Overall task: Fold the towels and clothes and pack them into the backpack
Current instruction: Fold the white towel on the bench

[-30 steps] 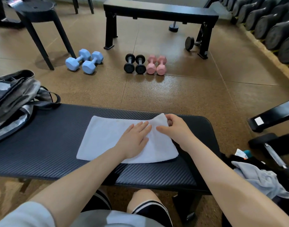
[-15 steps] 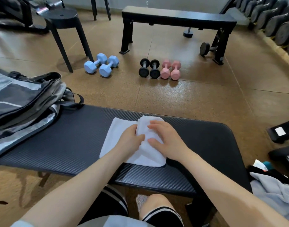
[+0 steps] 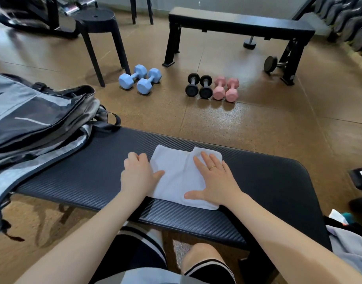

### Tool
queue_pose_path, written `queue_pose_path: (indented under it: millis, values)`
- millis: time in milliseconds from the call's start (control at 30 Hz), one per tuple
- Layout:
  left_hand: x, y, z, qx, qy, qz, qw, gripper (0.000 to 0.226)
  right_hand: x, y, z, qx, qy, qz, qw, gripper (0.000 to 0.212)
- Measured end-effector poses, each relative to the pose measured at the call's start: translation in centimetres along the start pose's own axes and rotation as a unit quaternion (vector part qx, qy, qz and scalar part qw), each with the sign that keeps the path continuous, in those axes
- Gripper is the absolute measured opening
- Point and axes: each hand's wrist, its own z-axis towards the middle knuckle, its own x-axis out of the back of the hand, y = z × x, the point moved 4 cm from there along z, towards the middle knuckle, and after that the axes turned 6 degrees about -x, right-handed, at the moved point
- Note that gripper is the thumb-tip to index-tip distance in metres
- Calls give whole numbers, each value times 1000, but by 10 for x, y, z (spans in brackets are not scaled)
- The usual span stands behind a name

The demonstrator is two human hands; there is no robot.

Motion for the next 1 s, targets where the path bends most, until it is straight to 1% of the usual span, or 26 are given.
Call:
queue_pose_path:
  millis: [100,167,200,233,267,300,367,400,467,500,533,567,633,667,700,733,767,800,833,867,900,933,1000]
  values:
    - [0,-9,0,40,-48,38,997,66,-2,-4,0,-13,11,19,1000,111]
    - [-2,-15,4,59,-102,46,992,68,-2,-6,1,-22,11,28,999,111]
    - [-2,-17,4,66,-138,31,988,66,-2,-6,2,-25,12,29,999,111]
    - [-2,-19,5,67,-158,-3,985,59,-2,-7,2,-27,15,31,999,111]
    - [2,-18,5,62,-167,-58,982,45,-2,-7,1,-29,18,33,999,111]
    - [7,-16,3,53,-158,-131,977,38,-3,-7,1,-33,18,35,999,111]
    - [19,-4,-3,15,-116,-269,956,44,-5,-11,0,-38,20,43,998,111]
    - [26,4,-7,-19,-81,-307,948,41,-6,-15,1,-42,22,53,997,111]
    - [36,23,-16,-107,-18,-314,943,31,-9,-23,4,-69,34,111,991,110]
    - [37,33,-19,-139,-3,-318,938,26,-11,-27,6,-83,48,176,980,107]
    - [34,41,-22,-159,-6,-333,929,21,-12,-28,8,-89,71,261,959,103]
    - [31,47,-24,-174,-12,-347,921,17,-14,-26,9,-88,84,363,924,97]
    - [19,57,-30,-194,-38,-347,917,13,-14,-15,1,-76,102,558,820,82]
    - [9,59,-33,-213,-55,-331,918,16,-13,-5,-5,-74,110,617,776,76]
    - [-2,62,-37,-240,-71,-303,920,23,-10,6,-11,-70,121,644,753,71]
    - [-12,63,-42,-281,-80,-255,922,35,-5,17,-18,-57,142,628,763,67]
    - [-22,65,-49,-329,-79,-191,922,51,3,26,-24,-22,179,565,805,63]
    - [-31,65,-56,-372,-66,-124,917,66,12,30,-29,39,219,460,860,58]
    - [-39,64,-61,-402,-46,-78,911,74,17,27,-32,111,243,350,898,52]
    - [-44,62,-66,-419,-30,-62,905,77,18,21,-33,178,244,258,918,49]
    - [-47,59,-69,-425,-23,-70,902,78,13,14,-30,231,223,189,928,52]
    - [-49,57,-72,-425,-24,-99,899,75,9,7,-27,267,188,138,935,56]
    - [-48,51,-77,-410,-11,-177,895,62,-1,0,-17,292,118,79,946,61]
